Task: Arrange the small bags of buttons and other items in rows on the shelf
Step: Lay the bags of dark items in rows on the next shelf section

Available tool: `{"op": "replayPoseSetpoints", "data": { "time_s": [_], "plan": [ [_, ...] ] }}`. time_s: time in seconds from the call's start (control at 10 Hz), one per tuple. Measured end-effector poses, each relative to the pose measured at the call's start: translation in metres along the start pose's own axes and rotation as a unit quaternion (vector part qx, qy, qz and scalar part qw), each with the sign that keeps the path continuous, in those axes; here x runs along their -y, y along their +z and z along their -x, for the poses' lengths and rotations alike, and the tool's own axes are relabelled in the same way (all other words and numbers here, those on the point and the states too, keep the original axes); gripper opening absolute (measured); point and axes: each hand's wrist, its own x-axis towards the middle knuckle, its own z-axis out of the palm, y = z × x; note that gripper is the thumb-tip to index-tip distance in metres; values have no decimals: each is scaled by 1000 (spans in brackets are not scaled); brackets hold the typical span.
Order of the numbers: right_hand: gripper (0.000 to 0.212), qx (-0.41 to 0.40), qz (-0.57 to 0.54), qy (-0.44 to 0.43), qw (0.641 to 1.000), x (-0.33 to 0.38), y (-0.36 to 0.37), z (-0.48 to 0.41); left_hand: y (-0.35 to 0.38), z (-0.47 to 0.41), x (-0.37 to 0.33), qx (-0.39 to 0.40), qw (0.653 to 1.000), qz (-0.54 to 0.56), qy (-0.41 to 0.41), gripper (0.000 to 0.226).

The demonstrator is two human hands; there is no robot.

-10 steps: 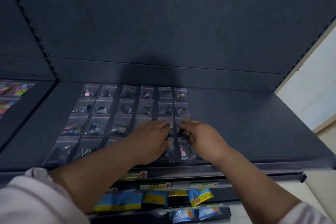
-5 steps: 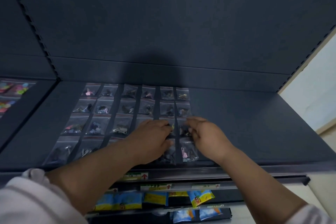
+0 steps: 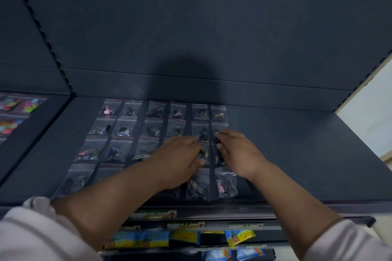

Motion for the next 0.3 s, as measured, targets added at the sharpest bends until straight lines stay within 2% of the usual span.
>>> {"op": "replayPoseSetpoints", "data": {
  "time_s": [0.3],
  "plan": [
    [37, -35, -15, -4, 999, -2, 2, -5, 0, -1, 7, -7, 1000, 0, -3, 54]
  ]
}}
